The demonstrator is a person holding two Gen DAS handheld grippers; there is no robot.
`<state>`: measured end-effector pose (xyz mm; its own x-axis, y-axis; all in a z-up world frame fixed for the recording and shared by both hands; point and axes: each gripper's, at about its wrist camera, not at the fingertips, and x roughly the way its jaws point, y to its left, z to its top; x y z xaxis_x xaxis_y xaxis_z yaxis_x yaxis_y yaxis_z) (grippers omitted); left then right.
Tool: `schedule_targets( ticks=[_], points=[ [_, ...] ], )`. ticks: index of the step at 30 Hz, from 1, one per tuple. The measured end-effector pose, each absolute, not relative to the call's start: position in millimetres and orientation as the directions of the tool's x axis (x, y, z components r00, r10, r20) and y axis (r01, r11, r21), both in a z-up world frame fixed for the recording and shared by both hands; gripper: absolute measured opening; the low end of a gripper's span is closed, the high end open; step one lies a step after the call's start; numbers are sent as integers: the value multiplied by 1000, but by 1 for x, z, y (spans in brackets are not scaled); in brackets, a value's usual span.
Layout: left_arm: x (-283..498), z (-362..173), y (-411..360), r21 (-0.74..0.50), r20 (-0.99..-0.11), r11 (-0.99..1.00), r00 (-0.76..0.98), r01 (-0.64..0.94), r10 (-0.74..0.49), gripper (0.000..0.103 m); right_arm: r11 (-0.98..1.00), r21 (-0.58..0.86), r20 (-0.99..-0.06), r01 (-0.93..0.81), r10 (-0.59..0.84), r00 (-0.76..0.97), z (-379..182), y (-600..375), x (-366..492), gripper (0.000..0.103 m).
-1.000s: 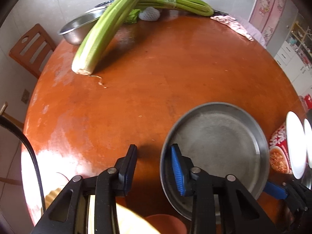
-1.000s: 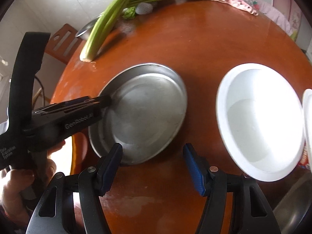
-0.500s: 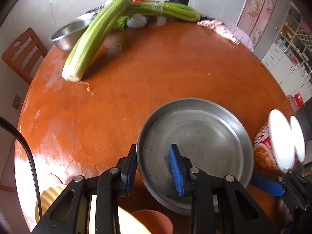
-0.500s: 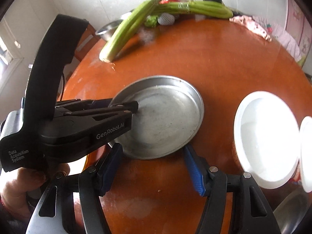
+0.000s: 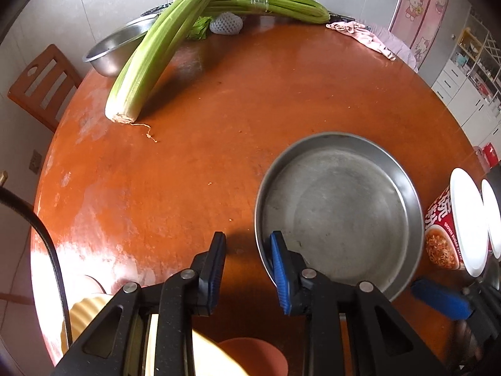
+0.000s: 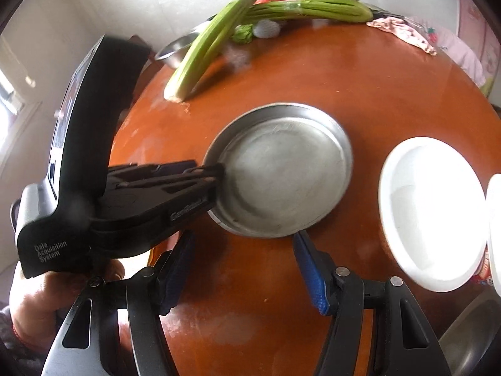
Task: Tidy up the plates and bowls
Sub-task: 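Lift the steel pan with the left gripper toward the stacked plates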
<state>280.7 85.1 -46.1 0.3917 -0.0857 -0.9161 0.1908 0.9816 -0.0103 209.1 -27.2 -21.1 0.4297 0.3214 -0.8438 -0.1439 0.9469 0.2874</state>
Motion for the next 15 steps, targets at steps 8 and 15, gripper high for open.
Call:
schedule_targets(
  ticks=[8, 15],
  points=[
    [291, -45, 108, 0, -916, 995, 399, 103, -41, 33, 957, 280, -867, -70, 284, 410, -27, -38, 210, 66],
    [290, -45, 111, -29, -912, 992, 403, 123, -77, 27, 962, 268, -881, -59, 270, 389, -46, -35, 223, 66]
  ],
)
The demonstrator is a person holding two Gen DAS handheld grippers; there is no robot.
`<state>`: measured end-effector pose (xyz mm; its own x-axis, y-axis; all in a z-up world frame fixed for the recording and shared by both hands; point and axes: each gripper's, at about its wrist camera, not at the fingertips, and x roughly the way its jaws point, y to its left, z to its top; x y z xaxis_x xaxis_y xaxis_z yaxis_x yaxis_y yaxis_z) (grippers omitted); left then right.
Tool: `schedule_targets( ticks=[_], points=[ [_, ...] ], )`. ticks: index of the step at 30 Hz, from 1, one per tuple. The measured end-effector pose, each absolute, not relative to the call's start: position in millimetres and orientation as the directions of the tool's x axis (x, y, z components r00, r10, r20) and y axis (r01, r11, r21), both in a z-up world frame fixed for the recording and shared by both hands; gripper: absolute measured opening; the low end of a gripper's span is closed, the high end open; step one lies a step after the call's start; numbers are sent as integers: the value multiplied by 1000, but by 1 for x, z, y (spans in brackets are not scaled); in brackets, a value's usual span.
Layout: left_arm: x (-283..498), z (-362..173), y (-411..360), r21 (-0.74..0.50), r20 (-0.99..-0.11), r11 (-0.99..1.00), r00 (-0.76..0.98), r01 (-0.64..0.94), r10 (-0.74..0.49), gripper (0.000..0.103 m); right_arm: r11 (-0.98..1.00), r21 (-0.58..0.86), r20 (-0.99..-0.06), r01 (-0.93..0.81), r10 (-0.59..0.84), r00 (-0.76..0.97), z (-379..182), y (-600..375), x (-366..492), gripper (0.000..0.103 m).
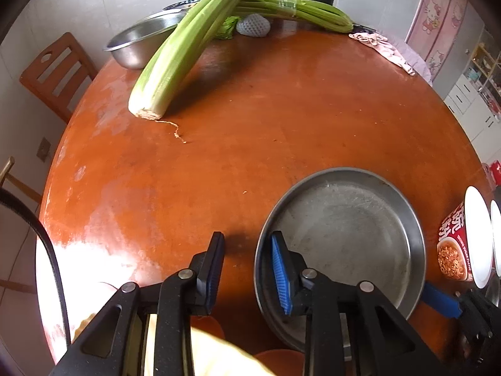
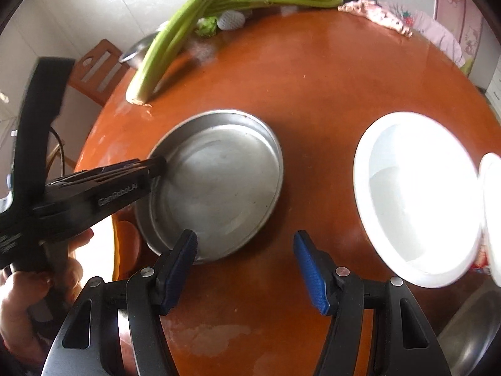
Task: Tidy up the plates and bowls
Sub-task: 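Lift the steel pan with the left gripper toward the stacked plates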
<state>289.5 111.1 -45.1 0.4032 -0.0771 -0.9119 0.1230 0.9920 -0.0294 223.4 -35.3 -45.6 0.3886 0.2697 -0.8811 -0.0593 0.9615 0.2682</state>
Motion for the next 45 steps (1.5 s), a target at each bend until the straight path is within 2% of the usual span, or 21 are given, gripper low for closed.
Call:
schedule_targets(
  ticks=[3, 6, 16, 45],
  points=[
    [288, -45, 107, -51, -910, 987, 400, 152, -109, 13, 957, 272, -860, -105, 291, 419, -41, -30, 225, 63],
    [285, -44, 102, -41, -905, 984, 412, 174, -111, 12, 971, 211, -867, -112, 239, 438, -40, -25, 224, 61],
    [273, -15, 102, -62, -864, 981, 483, 184, -145, 12, 968, 214, -833, -130, 250, 493, -15, -30, 220, 61],
    [176, 71, 140, -66, -758, 995, 644, 79, -102, 13, 914, 269, -705, -304, 402, 584, 55, -13, 147, 61]
  ],
)
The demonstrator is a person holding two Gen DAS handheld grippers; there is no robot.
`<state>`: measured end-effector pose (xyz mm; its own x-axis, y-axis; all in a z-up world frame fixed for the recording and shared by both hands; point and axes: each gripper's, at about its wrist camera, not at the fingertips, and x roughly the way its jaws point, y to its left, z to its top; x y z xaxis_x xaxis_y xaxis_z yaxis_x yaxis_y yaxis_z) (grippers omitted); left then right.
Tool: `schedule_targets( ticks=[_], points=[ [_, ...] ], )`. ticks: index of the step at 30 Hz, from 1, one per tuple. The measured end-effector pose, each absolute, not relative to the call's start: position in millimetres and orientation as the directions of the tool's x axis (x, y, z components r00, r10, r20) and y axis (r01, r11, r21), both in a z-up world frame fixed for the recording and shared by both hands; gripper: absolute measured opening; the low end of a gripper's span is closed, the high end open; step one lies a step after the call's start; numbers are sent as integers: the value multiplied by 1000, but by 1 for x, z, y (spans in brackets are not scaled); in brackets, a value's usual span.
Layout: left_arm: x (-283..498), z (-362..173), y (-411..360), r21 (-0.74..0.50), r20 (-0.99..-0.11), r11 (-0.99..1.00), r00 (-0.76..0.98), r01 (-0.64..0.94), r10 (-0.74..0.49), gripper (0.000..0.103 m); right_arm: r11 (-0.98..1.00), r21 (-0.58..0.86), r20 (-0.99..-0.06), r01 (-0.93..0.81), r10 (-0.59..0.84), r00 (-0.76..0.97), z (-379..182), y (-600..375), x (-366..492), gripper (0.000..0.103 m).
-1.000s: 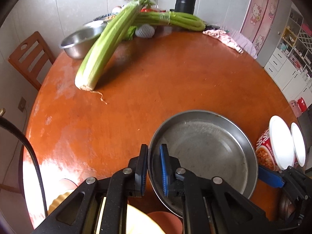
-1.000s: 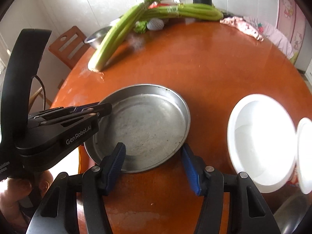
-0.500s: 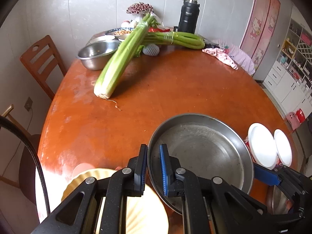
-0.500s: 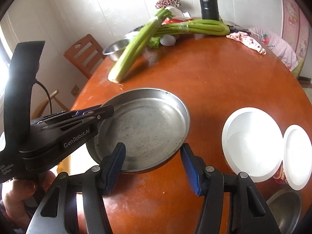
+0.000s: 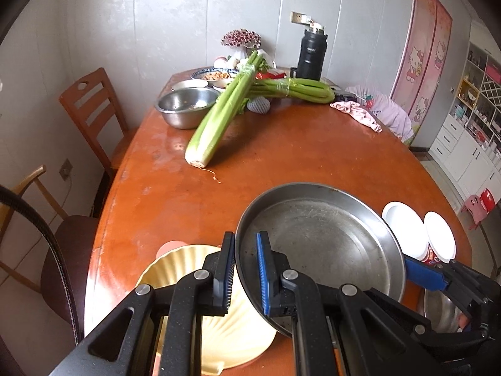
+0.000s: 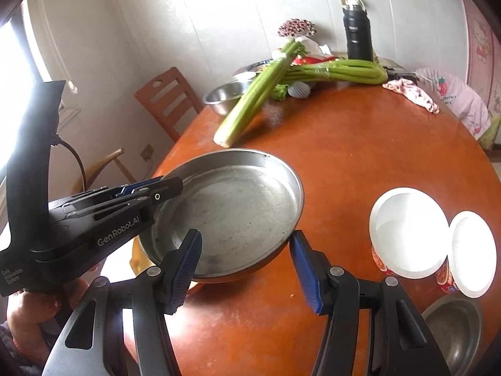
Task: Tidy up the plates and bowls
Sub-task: 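Lift the steel pan with the left gripper toward the stacked plates, then lower the steel pan onto the yellow shell plate with the left gripper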
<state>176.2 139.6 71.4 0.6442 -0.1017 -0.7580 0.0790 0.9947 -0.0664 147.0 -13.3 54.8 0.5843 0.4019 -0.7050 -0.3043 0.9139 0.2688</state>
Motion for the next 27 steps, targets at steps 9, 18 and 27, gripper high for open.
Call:
schedule_targets(
  ticks=[9, 18, 27],
  points=[
    [153, 84, 156, -74, -735, 997, 673, 34, -78, 13, 895, 261, -685, -362, 436, 584, 71, -1, 127, 61],
    [134, 92, 179, -73, -718, 997, 696, -29, -33, 13, 870, 234, -666, -434, 469, 580, 83, 21, 115, 61],
    [124, 83, 204, -75, -729, 992, 684, -101, 14, 13, 828, 217, -682, -516, 507, 527, 75, 48, 111, 61]
  ],
)
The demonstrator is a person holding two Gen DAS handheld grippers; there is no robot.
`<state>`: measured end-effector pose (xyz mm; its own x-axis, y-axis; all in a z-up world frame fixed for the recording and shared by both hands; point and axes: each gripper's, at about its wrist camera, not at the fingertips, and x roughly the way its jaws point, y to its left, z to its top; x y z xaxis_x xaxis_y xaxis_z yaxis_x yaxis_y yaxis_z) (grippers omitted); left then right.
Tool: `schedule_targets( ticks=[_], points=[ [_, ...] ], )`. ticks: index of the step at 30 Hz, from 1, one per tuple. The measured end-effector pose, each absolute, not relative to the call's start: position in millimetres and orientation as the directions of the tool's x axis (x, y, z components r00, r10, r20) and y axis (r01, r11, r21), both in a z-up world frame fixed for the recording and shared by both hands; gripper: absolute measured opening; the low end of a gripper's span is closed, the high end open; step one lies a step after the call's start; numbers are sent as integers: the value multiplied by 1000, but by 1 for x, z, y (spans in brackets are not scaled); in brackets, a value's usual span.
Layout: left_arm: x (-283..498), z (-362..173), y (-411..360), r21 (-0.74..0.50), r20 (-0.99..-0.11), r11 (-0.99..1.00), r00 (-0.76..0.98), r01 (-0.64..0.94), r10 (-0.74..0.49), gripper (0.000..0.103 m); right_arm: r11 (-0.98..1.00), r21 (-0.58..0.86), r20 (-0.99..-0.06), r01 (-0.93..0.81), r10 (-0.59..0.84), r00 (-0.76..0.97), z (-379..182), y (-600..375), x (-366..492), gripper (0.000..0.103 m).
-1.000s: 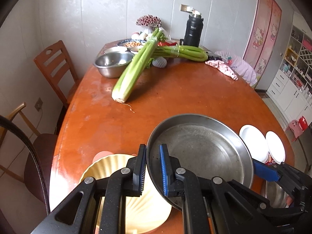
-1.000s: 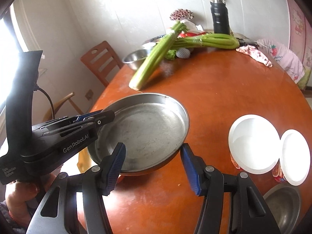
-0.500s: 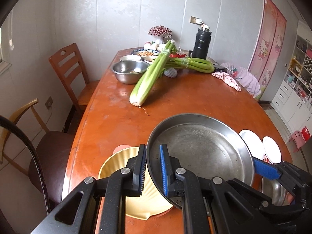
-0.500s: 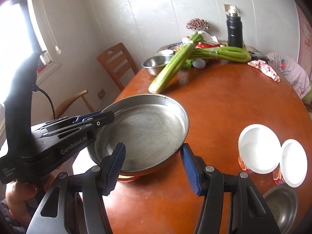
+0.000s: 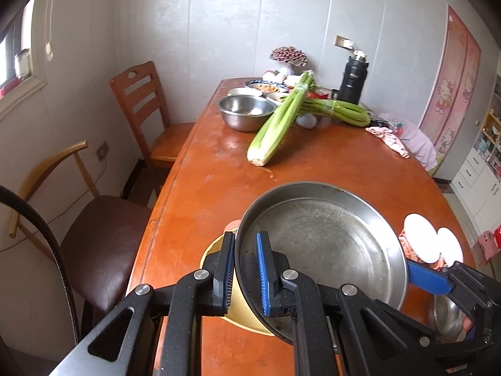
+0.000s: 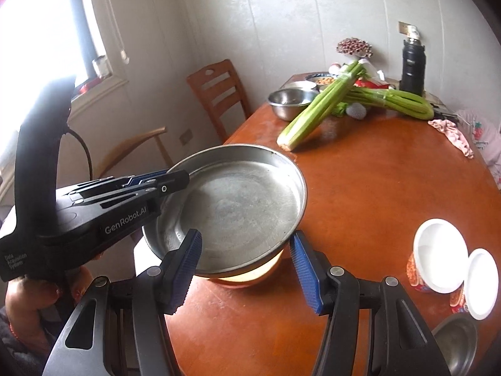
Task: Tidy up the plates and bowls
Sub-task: 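Lower the steel pan onto the yellow shell plate with the left gripper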
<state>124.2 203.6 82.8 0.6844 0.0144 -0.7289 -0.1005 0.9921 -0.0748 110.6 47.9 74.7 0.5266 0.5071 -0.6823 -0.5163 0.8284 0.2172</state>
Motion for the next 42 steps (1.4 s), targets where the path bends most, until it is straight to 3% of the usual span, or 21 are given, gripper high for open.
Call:
schedule_targets(
  ticks=[19, 42],
  points=[
    [129, 24, 234, -130, -797, 975, 604, -182, 7, 13, 806, 211, -760, -554, 491, 426, 18, 78, 134, 61],
    [149, -3, 246, -148, -819, 970, 574, -195, -9, 14, 811, 228, -796, -539, 473, 376, -13, 91, 154, 61]
  ],
)
